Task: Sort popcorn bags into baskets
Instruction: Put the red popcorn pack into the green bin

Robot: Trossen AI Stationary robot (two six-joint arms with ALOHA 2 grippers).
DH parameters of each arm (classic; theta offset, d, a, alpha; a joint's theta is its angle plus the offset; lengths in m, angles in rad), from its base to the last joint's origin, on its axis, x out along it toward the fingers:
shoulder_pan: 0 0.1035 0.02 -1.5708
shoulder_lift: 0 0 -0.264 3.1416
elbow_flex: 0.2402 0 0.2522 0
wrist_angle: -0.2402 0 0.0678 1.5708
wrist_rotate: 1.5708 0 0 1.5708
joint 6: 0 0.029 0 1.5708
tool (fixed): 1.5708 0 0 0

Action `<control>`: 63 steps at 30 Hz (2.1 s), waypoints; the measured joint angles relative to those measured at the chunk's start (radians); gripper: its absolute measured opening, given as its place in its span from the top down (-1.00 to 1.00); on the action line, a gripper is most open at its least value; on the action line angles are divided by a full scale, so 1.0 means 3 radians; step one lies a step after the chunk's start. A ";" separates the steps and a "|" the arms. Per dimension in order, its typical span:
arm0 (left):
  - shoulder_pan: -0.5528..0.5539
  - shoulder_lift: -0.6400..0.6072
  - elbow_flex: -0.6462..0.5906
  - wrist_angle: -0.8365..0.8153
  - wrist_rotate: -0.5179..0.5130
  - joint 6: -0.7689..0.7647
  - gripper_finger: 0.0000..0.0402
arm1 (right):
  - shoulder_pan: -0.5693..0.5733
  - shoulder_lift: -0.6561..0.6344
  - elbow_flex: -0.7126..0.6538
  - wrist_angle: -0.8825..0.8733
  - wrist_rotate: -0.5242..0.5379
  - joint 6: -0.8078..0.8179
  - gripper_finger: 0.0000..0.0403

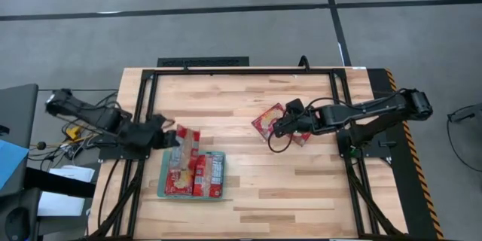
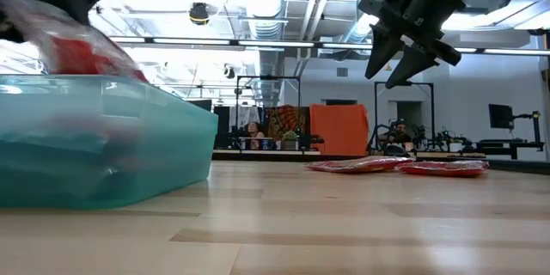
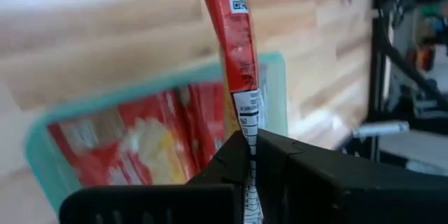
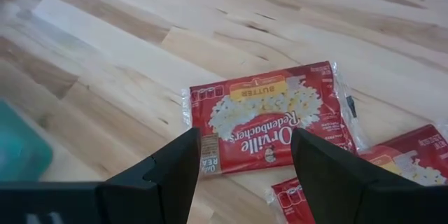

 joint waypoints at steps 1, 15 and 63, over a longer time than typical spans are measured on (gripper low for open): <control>-0.0124 0.0000 -0.0044 0.0076 -0.0040 -0.0057 1.00 | -0.0009 0.0000 0.0000 -0.0001 -0.0004 0.0000 -0.24; -0.1241 0.0342 -0.0105 -0.0050 -0.0625 -0.1214 1.00 | -0.0232 0.0000 0.0000 0.0006 -0.0061 -0.0088 -0.24; 0.0215 0.0182 -0.0101 0.0412 -0.1083 -0.0015 -0.19 | -0.0922 0.1059 0.0001 -0.0001 -0.0458 -0.0524 -0.24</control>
